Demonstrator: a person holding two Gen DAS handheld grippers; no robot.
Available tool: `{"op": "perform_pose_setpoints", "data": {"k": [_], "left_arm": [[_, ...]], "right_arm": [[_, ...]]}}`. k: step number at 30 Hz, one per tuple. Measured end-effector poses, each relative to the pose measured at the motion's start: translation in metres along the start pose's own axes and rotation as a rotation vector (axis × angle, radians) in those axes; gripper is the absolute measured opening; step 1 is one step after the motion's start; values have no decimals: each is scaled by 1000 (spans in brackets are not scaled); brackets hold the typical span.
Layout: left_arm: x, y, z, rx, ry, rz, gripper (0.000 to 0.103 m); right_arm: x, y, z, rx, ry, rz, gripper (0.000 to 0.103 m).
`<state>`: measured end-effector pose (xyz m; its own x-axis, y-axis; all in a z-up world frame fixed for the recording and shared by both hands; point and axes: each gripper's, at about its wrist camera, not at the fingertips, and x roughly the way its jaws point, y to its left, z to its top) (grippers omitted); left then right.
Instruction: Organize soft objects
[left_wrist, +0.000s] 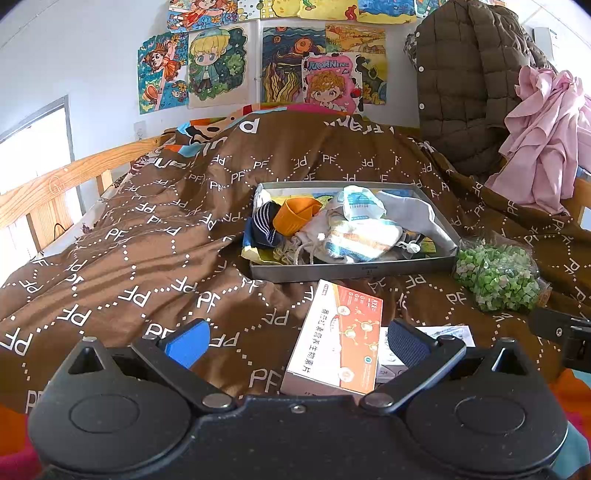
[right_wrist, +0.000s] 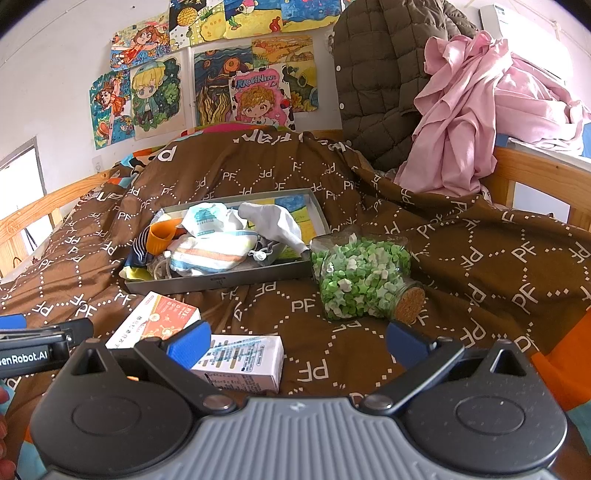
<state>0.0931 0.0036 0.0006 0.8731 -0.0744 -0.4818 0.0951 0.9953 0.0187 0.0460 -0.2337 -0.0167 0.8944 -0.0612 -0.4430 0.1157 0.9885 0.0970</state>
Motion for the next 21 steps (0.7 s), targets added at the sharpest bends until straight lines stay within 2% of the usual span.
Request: {"op": "perform_pose_setpoints", "data": {"k": [3, 8, 21], "left_arm": [[0, -1, 0, -1, 3, 5, 102], [4, 4, -1, -17, 55, 16, 102], [1, -1, 0, 17, 50, 9, 102]], "right_arm": [[0, 1, -1, 0, 1, 0, 103], [1, 1, -2, -1, 3, 0, 103], [1, 2, -4, -4, 14, 4, 103]]}}
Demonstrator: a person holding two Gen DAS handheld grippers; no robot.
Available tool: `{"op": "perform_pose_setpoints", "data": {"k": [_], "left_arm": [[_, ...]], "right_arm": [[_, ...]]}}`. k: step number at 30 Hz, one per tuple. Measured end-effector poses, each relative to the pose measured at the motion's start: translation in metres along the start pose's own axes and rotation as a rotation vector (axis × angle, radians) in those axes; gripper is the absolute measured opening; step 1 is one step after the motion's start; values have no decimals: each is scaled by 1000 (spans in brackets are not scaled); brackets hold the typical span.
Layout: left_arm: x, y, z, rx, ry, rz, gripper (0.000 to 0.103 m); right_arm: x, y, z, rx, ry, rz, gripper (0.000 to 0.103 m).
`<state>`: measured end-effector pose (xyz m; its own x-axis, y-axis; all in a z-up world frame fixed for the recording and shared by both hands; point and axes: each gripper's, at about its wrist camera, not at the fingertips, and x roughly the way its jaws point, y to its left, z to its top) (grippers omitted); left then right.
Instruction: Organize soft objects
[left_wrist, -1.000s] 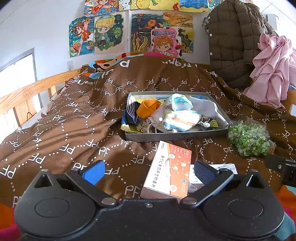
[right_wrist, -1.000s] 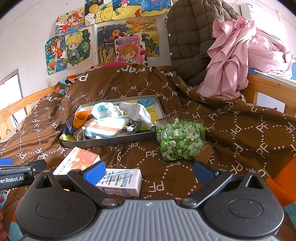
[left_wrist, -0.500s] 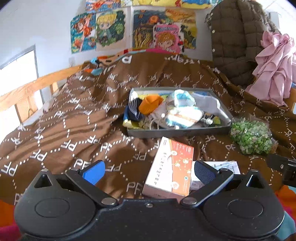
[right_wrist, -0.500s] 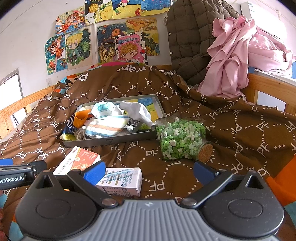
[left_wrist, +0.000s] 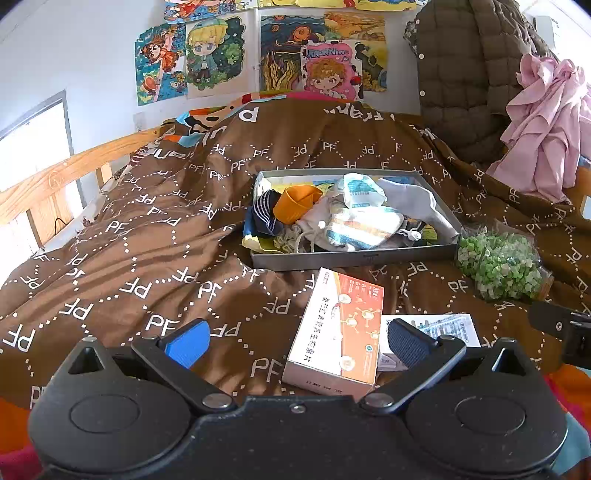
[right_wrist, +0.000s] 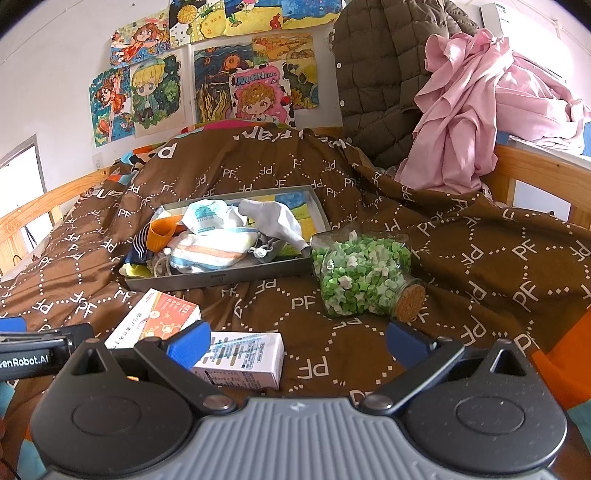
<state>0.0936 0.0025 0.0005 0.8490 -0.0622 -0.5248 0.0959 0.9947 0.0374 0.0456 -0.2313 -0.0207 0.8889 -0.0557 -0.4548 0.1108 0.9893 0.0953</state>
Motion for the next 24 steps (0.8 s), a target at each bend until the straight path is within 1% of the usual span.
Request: {"op": "perform_pose_setpoints", "data": {"k": [24], "left_arm": [[0, -1, 1, 11, 4, 2, 102]], "right_arm": [[-1, 1, 2, -7, 14, 3, 103]]}}
